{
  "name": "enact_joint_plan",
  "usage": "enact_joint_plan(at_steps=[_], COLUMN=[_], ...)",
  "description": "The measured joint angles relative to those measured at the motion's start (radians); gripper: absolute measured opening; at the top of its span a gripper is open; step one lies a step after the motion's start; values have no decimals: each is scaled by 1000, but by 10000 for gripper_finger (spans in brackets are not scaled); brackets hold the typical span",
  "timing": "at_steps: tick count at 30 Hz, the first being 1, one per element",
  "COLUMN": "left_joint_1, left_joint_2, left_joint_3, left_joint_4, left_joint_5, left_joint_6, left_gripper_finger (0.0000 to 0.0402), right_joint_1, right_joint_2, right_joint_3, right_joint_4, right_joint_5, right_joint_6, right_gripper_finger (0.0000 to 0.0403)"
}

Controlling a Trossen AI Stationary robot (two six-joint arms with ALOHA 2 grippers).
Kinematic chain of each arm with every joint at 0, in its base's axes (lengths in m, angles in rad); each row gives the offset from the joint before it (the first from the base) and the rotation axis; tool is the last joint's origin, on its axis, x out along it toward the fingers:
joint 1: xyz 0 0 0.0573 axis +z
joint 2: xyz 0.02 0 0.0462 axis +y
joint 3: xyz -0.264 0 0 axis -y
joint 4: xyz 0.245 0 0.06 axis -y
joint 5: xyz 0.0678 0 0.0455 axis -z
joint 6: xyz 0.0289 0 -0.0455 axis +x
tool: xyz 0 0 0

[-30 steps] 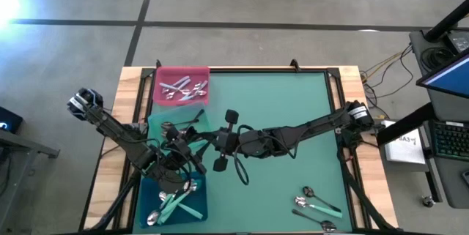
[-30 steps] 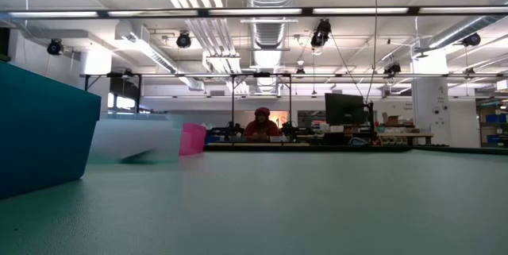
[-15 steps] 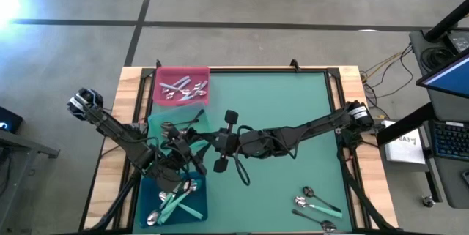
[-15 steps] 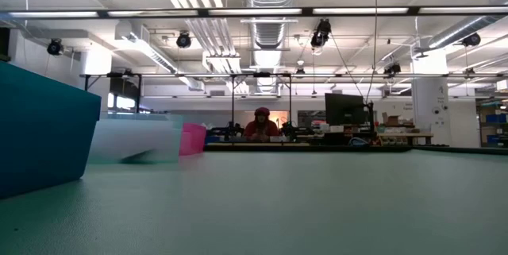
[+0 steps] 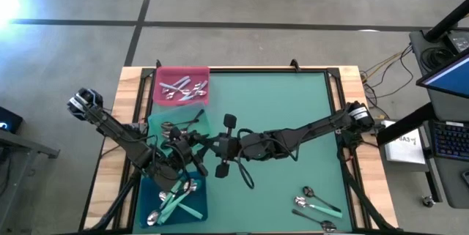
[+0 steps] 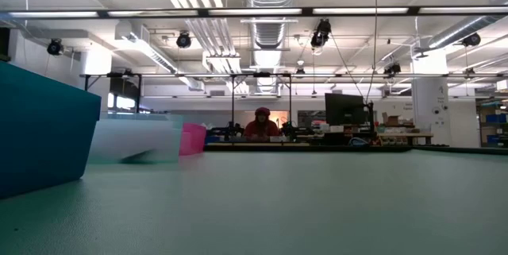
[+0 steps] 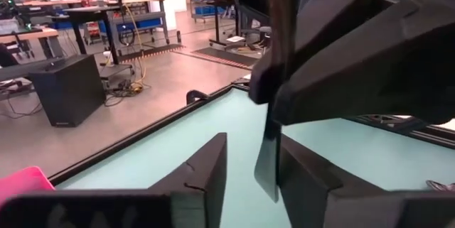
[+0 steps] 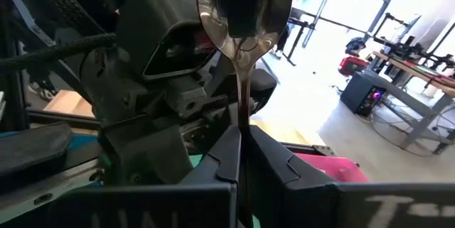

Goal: Sort silverware by color (type)
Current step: Put the black spoon into the green bin

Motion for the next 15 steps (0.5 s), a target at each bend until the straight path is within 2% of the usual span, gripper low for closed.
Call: enact_joint_plan(at_steps=[8,15], left_joint_1=[-1,-2], left_joint_2=[0,-5], left_joint_3=[0,0], left_joint_4=[1,0], left_joint_5=[1,61], left_joint_6=[33,49], left_gripper_finger=[13,1], right_joint_1=[1,4], right_joint_2=[0,0], right_joint_3=[1,1], right_joint_4=[-1,-12], right_joint_5=[20,57], right_joint_6=[-2,-21], right_gripper_finger=[8,8])
